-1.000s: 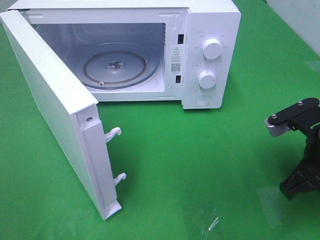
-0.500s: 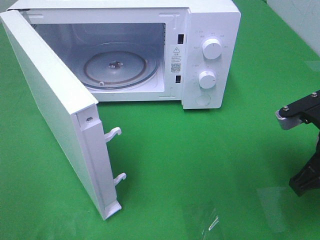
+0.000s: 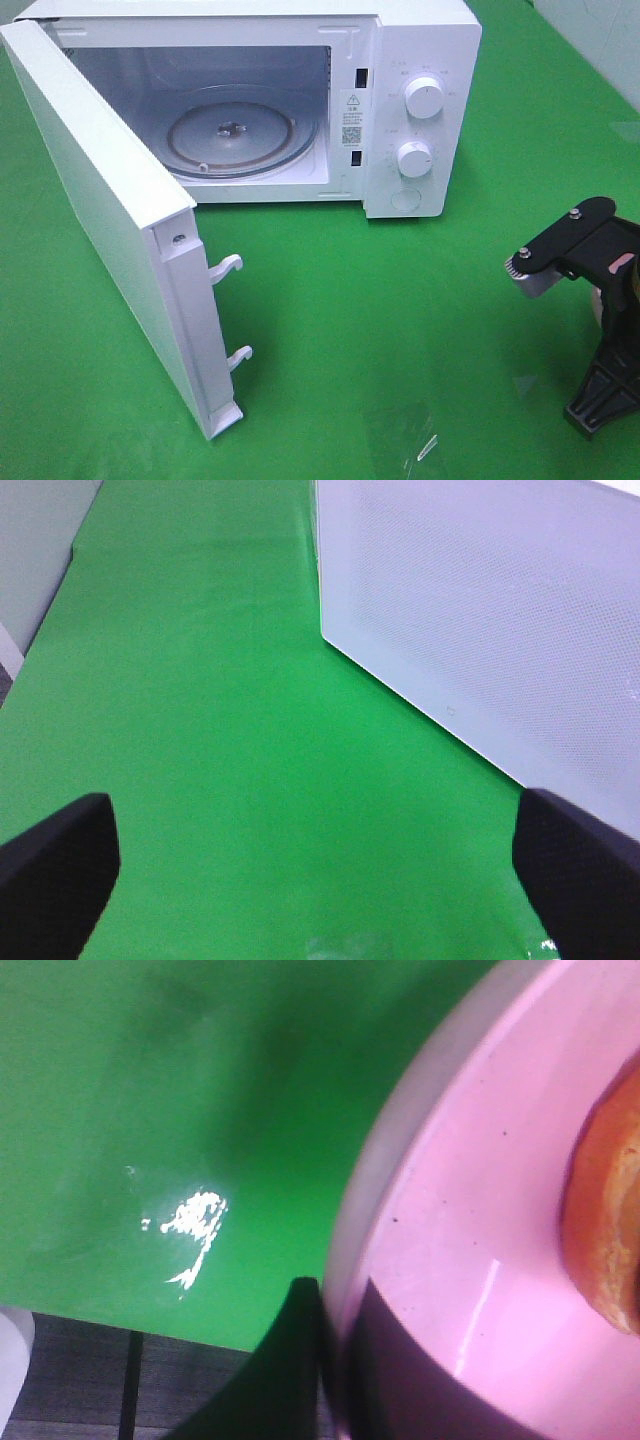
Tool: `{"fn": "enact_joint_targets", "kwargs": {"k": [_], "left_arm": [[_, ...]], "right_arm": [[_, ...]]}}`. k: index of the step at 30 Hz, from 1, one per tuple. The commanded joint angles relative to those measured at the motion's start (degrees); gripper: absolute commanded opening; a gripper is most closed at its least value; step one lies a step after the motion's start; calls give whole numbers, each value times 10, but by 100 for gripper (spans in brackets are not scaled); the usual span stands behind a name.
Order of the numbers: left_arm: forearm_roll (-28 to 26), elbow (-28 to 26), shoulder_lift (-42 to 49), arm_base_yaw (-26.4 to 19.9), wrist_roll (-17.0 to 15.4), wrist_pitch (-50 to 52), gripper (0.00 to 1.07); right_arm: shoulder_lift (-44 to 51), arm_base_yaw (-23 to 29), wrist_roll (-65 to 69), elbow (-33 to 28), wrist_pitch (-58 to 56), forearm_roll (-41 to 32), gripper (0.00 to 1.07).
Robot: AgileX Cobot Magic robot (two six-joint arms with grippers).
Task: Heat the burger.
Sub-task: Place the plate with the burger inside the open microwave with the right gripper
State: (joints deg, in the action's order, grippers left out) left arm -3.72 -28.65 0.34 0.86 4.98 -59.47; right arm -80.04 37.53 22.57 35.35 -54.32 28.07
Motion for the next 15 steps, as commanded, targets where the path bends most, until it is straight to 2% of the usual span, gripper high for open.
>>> {"fn": "enact_joint_targets", "kwargs": {"k": [1, 9, 15], "left_arm": [[-3, 1, 1, 0, 0, 1, 100], [-3, 1, 1, 0, 0, 1, 100], [-3, 1, 1, 0, 0, 1, 100]], "right_arm": [[6, 14, -4, -2, -21, 33, 0], [6, 59, -10, -2, -34, 38, 0], [6, 114, -10, -2, -56, 42, 0]]}}
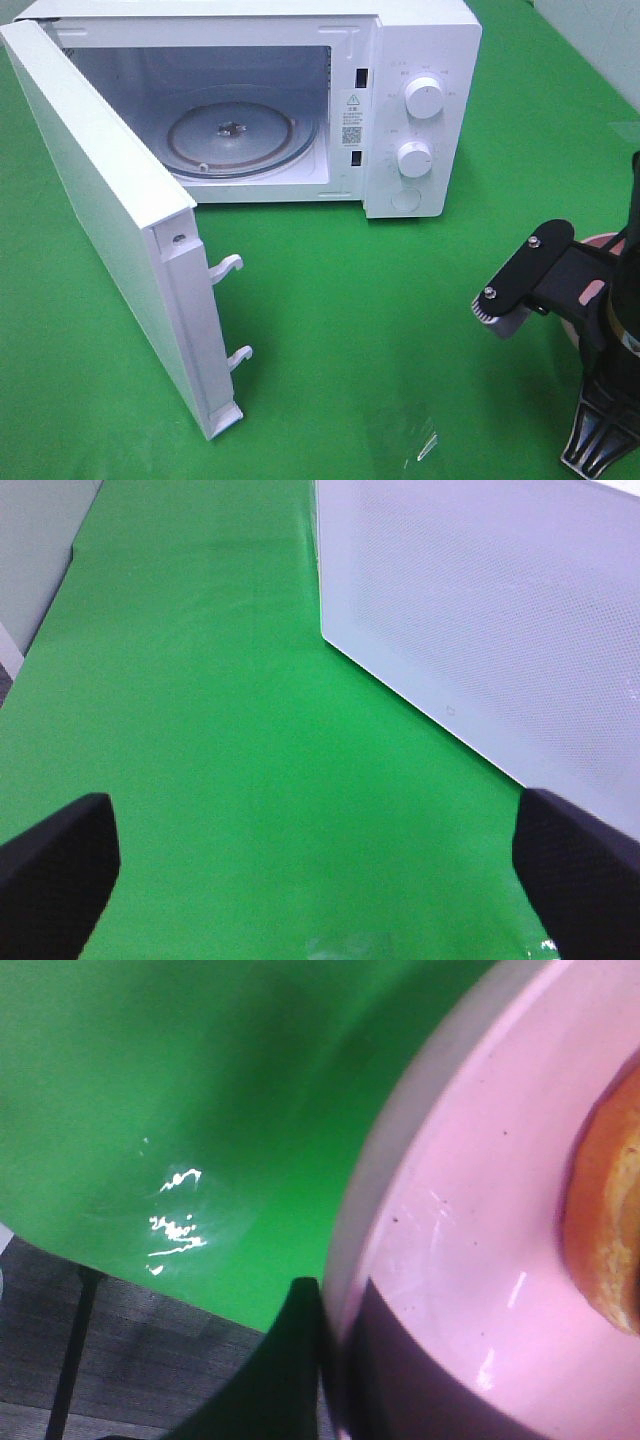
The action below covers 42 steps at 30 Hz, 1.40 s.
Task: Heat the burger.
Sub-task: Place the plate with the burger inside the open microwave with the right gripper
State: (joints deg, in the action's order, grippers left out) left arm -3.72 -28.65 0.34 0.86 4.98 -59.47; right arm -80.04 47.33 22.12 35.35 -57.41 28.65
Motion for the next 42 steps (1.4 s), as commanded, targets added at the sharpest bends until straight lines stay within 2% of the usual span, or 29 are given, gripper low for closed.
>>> {"fn": "enact_joint_targets", "kwargs": {"k": [1, 9, 17, 24, 42], "left_arm": [[-3, 1, 1, 0, 0, 1, 100], [-3, 1, 1, 0, 0, 1, 100], [-3, 1, 1, 0, 0, 1, 100], [-3, 1, 1, 0, 0, 1, 100], [-3, 1, 1, 0, 0, 1, 100]], "right_arm": [[6, 16, -5, -2, -25, 37, 0], [48, 69, -25, -30, -23, 54, 0], [97, 99, -29, -64, -25, 56, 0], [119, 128, -30, -66, -41, 62, 0], [119, 130, -110, -66, -9, 72, 0]]}}
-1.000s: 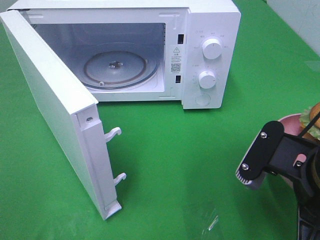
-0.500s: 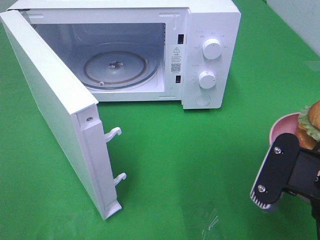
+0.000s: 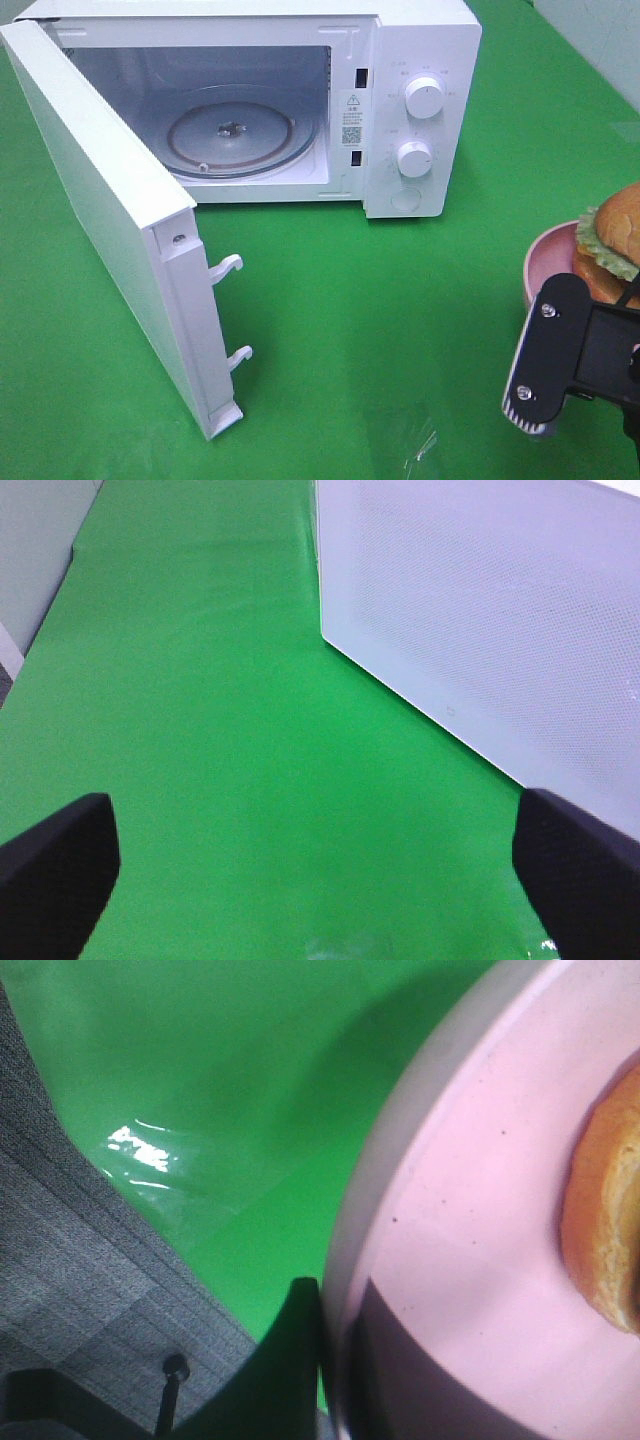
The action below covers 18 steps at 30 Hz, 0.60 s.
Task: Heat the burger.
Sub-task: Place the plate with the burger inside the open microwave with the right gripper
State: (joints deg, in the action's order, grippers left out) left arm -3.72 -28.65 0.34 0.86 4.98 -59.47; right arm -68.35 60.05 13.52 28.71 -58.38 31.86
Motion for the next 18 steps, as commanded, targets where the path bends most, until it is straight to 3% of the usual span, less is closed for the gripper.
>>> {"fn": "enact_joint_targets", "kwargs": {"k": [1, 18], "left_arm": [[-3, 1, 1, 0, 0, 1, 100], [-3, 1, 1, 0, 0, 1, 100]], "right_arm": [[2, 3, -24, 1, 1, 40, 0], [2, 3, -126, 1, 66, 66, 0]]}}
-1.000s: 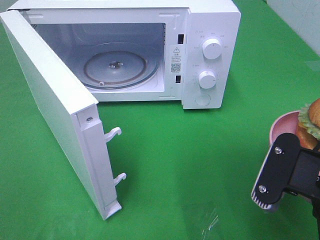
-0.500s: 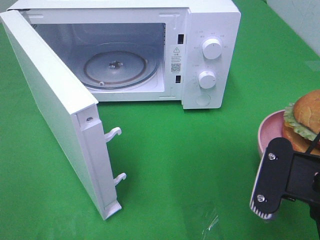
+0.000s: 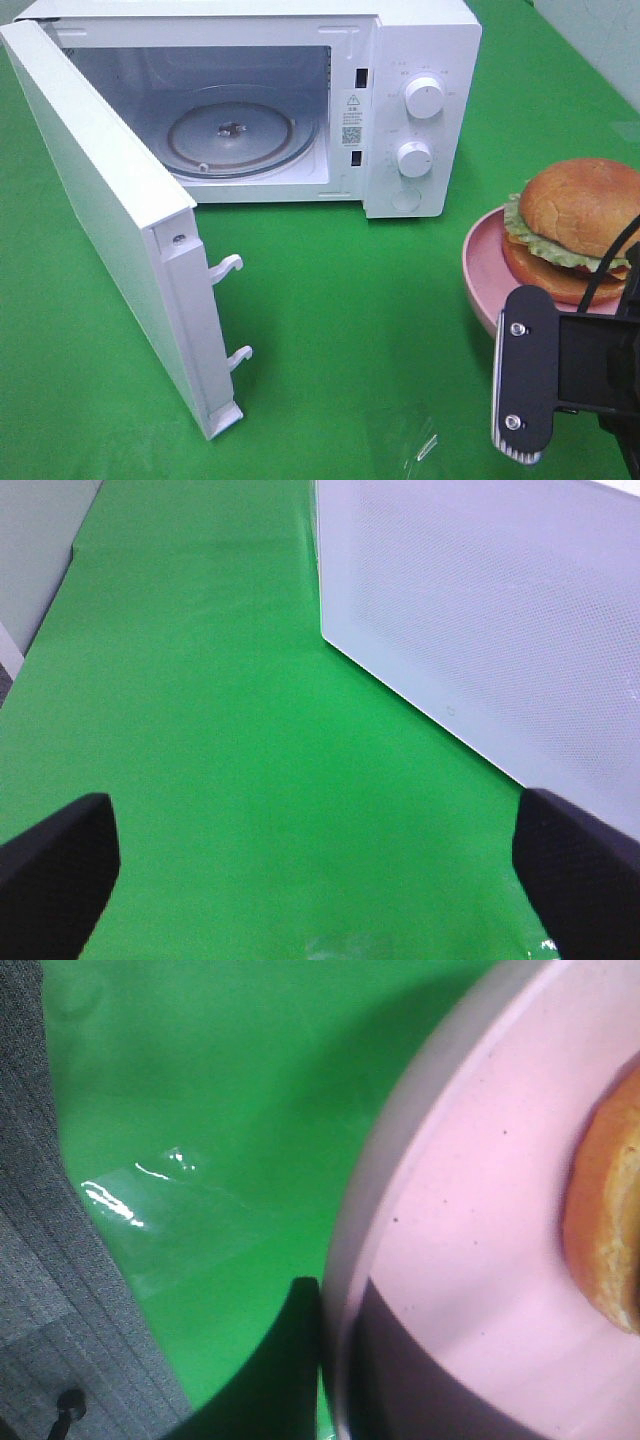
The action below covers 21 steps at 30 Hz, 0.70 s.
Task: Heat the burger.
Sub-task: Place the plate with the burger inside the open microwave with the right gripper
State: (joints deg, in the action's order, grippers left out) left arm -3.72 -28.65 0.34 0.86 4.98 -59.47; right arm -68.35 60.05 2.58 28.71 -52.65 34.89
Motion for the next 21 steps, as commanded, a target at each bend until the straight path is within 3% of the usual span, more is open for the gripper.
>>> {"fn": "enact_joint_targets", "kwargs": {"k": [1, 21], "left_arm": [[-3, 1, 1, 0, 0, 1, 100], [-3, 1, 1, 0, 0, 1, 100]], "right_arm": [[2, 3, -22, 1, 17, 36, 0], [2, 3, -117, 1, 107, 105, 0]]}}
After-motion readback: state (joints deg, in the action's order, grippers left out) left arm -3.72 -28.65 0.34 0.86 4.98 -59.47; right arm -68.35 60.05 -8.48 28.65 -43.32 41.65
